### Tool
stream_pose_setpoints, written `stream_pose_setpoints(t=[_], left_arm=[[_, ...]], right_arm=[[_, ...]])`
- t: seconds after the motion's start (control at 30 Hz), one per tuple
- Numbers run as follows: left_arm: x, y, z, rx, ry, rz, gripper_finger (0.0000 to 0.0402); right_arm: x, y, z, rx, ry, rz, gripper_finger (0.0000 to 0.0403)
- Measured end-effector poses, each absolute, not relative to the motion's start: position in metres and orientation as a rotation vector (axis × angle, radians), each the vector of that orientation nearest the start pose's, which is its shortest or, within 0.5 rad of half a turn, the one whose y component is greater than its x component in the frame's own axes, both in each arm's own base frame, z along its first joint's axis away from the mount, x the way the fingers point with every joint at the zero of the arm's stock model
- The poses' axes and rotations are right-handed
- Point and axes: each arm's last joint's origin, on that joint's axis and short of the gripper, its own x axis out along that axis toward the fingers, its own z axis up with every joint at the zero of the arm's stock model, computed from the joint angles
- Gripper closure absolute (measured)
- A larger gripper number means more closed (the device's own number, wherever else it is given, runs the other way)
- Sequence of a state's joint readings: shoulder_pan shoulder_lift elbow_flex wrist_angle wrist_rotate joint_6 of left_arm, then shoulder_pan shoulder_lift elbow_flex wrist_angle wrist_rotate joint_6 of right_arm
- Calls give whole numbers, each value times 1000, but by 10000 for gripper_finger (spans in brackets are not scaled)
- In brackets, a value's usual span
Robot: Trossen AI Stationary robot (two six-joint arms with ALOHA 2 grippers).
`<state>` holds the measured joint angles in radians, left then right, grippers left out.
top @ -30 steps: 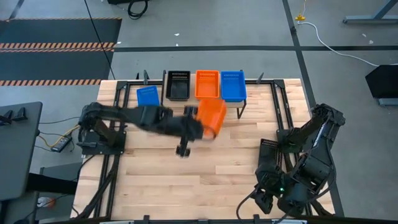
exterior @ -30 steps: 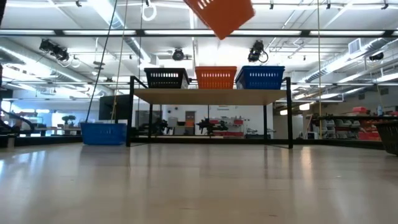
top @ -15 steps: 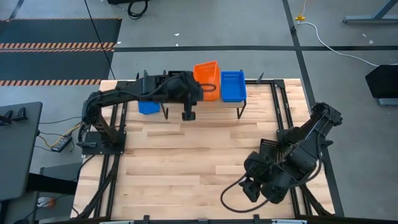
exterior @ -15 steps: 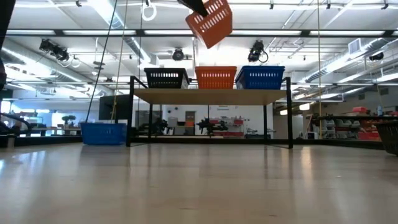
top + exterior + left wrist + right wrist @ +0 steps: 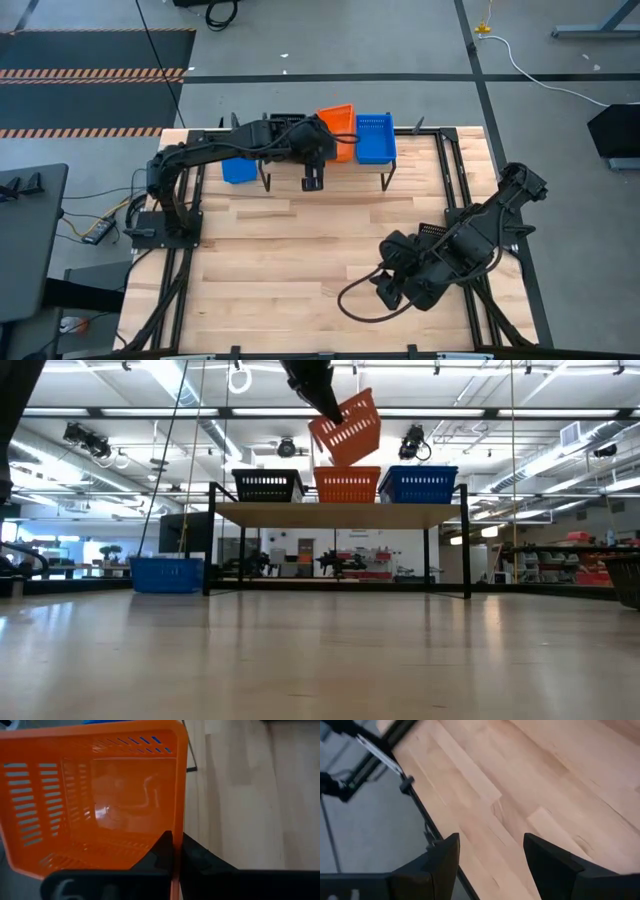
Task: Stack baskets on shelf by color
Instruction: Stack the orange bin on top of the orange bin on the shelf
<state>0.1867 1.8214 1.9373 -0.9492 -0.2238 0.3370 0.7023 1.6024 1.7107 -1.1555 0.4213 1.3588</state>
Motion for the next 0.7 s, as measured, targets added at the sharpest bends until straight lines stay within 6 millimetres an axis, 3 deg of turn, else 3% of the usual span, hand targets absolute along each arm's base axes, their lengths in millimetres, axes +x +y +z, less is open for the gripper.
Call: stream_pose_setpoints(t=[0.27,0.7], left_arm=[[375,87,376,427,941,285,386],[383,106,365,409,948,291,386]], right_arm=[[251,193,376,723,760,-376,176],[254,194,377,768,731,-374,176]])
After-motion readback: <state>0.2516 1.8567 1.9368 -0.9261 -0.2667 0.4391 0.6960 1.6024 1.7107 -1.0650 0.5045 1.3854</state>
